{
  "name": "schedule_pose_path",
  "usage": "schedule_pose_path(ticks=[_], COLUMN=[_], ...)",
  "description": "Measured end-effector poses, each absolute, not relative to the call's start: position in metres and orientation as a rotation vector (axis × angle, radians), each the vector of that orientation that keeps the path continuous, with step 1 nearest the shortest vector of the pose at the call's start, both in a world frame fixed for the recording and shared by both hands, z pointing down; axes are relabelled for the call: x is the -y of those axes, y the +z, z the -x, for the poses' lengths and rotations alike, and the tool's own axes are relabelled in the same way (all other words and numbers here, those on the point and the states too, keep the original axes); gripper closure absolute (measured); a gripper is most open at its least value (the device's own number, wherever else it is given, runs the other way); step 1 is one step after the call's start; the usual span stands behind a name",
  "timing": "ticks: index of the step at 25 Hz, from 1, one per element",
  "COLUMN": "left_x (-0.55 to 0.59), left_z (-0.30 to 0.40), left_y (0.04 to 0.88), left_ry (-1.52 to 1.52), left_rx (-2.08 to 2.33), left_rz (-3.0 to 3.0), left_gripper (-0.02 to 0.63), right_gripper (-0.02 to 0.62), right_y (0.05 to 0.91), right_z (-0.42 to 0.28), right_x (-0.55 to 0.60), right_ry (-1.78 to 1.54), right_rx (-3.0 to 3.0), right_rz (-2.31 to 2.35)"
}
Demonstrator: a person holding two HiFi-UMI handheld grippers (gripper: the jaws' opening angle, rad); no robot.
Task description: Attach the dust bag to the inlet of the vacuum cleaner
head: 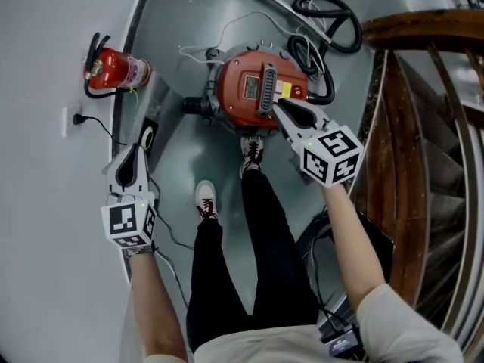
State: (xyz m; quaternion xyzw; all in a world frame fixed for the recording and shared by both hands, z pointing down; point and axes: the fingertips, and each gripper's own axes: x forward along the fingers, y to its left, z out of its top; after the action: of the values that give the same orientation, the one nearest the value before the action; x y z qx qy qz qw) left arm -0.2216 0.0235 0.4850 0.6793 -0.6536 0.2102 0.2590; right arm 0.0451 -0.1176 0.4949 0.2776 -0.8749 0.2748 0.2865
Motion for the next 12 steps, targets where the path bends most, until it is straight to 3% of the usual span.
schedule_pose_path(ticks=[12], left_x=[-0.006], left_z=[0.217], left_y=[0.544], left_ry=[0.547], left_rx=[1.723], left_rz=[-1.783], left_gripper=[0.586], right_gripper=[0.479], right_y=[0.546], right_z=[-0.050], right_x=[0.122], right_ry=[0.799], right_rx=[2.283], right_rz=[-0.752])
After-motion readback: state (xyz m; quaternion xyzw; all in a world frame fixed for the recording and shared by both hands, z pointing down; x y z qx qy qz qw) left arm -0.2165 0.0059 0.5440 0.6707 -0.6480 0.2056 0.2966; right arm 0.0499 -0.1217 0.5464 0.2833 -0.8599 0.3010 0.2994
